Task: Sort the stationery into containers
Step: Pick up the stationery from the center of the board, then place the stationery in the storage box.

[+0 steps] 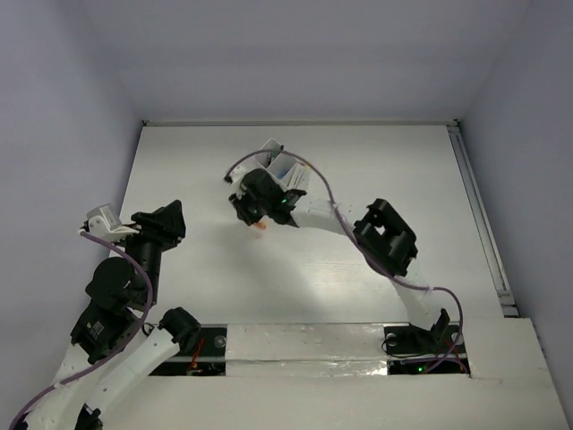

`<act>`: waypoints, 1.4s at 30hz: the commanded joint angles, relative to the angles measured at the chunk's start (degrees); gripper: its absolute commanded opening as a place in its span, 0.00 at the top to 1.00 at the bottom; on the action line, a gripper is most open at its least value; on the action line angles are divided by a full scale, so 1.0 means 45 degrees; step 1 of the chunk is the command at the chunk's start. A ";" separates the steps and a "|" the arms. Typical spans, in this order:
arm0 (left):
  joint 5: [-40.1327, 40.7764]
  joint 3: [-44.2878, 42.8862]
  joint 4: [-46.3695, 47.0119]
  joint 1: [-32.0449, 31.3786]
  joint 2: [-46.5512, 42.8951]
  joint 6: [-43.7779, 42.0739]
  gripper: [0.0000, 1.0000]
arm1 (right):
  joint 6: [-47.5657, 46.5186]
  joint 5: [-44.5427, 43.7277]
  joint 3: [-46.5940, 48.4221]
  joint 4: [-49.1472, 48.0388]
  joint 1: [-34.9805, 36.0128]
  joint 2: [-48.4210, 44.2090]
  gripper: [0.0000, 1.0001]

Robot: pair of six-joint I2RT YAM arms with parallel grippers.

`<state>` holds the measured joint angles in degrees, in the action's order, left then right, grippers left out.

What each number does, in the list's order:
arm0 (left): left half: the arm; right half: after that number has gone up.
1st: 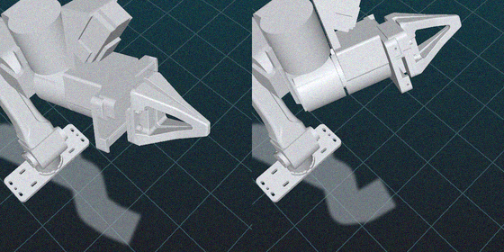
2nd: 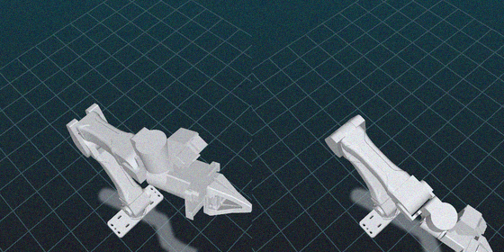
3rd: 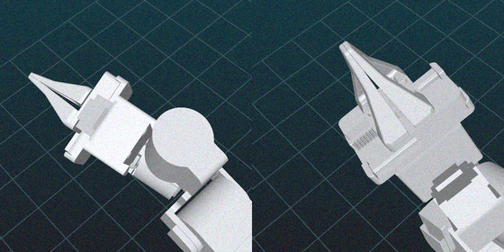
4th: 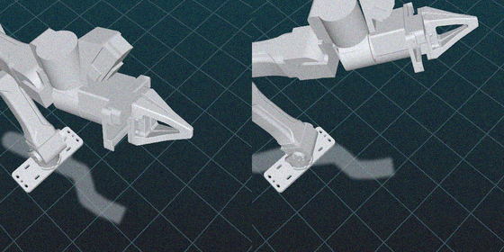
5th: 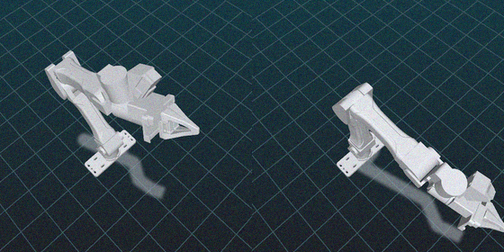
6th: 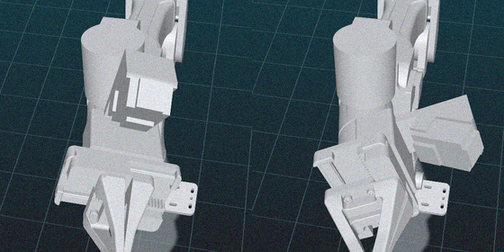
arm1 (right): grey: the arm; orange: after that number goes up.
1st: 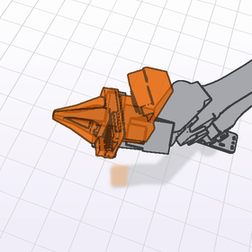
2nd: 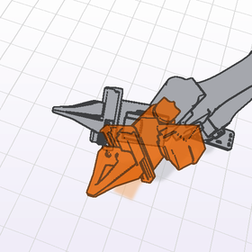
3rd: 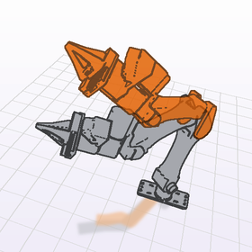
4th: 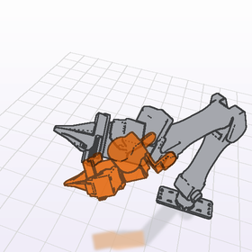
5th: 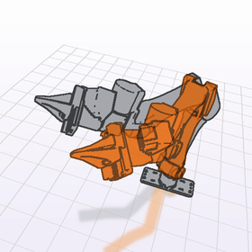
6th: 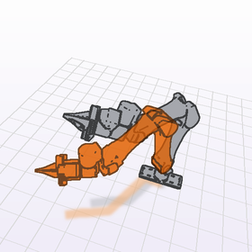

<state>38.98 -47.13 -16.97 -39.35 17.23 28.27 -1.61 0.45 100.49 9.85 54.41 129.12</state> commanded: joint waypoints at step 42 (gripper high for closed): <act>-0.7490 0.1138 0.2678 0.5991 0.1697 -0.0853 0.56 | 0.9810 -0.3029 -0.4538 -1.3028 -0.4631 -0.1408 0.84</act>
<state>8.91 -42.68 -8.78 -13.63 24.27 25.08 42.09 -10.39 80.40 -42.06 32.21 123.04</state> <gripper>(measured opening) 0.436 0.363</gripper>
